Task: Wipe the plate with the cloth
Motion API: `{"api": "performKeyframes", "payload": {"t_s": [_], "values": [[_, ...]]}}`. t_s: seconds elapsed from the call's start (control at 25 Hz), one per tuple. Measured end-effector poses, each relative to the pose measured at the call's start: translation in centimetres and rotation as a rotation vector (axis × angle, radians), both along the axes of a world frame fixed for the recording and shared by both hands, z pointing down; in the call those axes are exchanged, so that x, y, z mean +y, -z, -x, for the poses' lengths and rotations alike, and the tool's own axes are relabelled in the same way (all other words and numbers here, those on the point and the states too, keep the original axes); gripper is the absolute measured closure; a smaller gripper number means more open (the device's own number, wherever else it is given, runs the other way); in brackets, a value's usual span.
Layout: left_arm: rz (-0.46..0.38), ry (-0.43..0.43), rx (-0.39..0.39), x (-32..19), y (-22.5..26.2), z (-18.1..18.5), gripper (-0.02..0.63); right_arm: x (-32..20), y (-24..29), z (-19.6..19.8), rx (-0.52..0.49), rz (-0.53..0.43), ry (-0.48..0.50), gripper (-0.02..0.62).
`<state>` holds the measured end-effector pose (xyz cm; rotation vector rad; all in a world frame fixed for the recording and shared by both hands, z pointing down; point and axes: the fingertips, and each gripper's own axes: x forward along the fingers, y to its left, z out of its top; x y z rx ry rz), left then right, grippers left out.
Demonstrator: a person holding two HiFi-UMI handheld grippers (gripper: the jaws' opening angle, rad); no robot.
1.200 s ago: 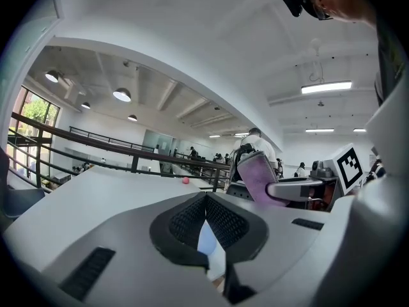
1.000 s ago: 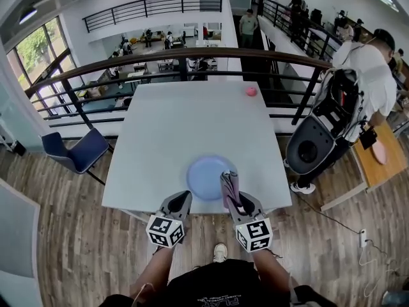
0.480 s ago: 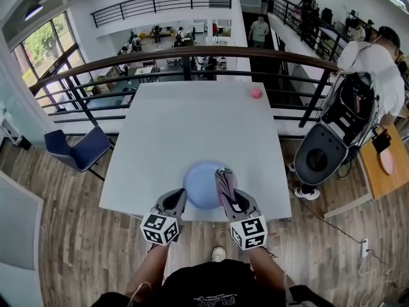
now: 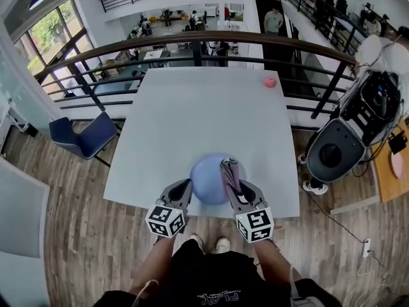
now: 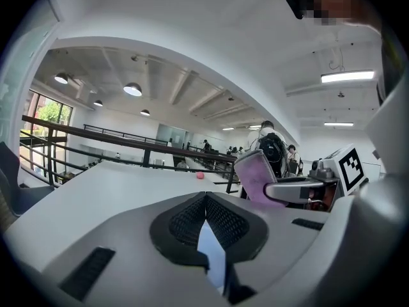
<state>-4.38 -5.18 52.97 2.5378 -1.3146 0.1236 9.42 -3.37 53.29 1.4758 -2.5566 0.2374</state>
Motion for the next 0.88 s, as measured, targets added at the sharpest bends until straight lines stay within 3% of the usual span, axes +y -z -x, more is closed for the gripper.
{"api": "performKeyframes", "payload": {"t_s": [0.6,0.88], "values": [[0.035,-0.051,0.015,-8.7,-1.5,3.9,0.594,-7.9,-0.4,5.2,0.042,0.015,0.003,0.483],[0.065,-0.094,0.020,-11.2,-2.2,5.9,0.594,-10.4,-1.0,7.1,0.054,0.041,-0.043,0.483]]}}
